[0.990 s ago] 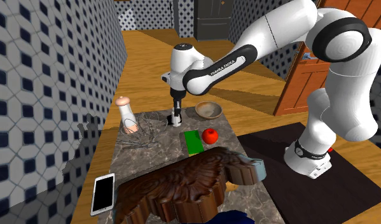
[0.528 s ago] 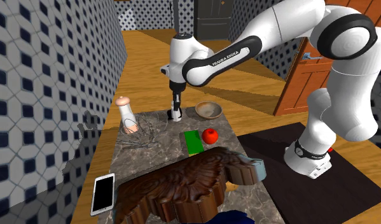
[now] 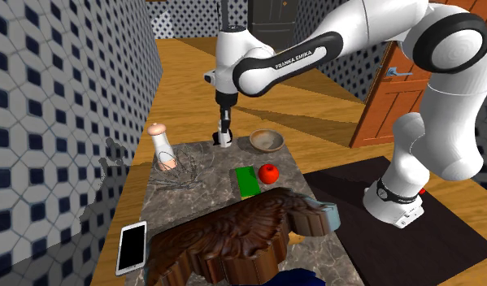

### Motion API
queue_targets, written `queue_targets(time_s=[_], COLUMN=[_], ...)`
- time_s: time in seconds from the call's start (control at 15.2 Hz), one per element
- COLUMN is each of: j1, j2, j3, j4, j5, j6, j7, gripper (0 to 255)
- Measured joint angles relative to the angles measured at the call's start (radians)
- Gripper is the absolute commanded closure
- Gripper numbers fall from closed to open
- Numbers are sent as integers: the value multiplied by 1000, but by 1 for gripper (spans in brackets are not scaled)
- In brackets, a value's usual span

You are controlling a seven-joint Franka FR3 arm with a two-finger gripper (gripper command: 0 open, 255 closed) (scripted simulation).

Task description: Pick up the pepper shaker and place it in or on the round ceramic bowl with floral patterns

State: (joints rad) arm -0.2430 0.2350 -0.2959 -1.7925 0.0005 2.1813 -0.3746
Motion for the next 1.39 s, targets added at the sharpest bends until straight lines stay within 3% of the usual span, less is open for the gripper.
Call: queue_targets(time_s=[0.46, 1.39], j1=[2, -76], j2=[-24, -438], j3=[-2, -81], j4=[56, -334], j5=[-7, -133], j6=[-80, -75], j7=[1, -109], gripper=[255, 255])
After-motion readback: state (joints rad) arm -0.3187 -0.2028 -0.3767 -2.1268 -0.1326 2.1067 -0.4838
